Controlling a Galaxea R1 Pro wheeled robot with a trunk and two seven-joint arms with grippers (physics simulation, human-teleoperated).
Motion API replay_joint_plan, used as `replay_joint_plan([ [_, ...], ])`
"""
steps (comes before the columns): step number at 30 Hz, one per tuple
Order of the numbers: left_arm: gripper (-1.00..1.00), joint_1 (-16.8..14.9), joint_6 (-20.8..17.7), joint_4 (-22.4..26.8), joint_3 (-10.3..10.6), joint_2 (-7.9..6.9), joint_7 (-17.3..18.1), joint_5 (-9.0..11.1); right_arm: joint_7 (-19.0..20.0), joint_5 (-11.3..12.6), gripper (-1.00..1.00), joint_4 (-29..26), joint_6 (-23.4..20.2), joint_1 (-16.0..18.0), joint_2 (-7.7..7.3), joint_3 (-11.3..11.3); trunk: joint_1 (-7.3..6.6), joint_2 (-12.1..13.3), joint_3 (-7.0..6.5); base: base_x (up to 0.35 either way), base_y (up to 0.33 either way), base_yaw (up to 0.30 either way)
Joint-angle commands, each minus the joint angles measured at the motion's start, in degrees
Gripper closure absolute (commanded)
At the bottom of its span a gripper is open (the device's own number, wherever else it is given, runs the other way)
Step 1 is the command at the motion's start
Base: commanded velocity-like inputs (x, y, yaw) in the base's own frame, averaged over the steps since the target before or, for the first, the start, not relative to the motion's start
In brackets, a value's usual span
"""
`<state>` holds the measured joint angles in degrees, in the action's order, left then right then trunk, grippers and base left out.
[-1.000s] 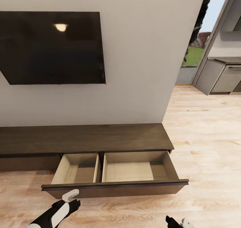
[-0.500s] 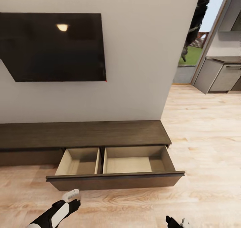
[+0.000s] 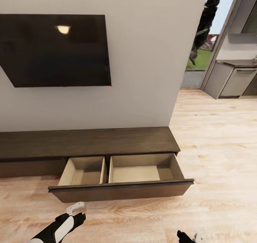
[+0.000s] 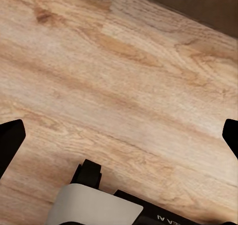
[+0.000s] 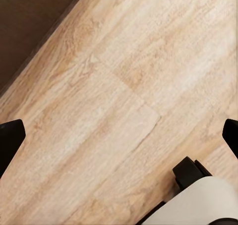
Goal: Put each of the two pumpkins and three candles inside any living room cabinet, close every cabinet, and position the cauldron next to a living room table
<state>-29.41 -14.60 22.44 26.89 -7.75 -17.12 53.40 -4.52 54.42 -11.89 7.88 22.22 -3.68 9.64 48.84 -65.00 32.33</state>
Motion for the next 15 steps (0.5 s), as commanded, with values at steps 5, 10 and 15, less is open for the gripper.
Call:
replay_joint_plan([
  [5,-1.0,0.0,-0.1,0.0,0.5,-0.08,-0.5,0.5,-0.3,0.5,-1.0,-0.1,0.0,0.0,-0.06,0.5,0.0,0.0,0.1,0.0,0.0,-0.072],
  [10,-1.0,0.0,-0.1,0.0,0.5,-0.08,-0.5,0.5,-0.1,0.5,-1.0,-0.1,0.0,0.0,-0.09,0.5,0.0,0.0,0.25,-0.049,0.0,-0.223],
  [15,-1.0,0.0,-0.2,0.0,0.6,-0.08,-0.5,0.4,-0.1,0.5,-1.0,-0.1,0.0,0.0,-0.1,0.5,0.0,0.0,0.37,-0.094,0.0,-0.268],
])
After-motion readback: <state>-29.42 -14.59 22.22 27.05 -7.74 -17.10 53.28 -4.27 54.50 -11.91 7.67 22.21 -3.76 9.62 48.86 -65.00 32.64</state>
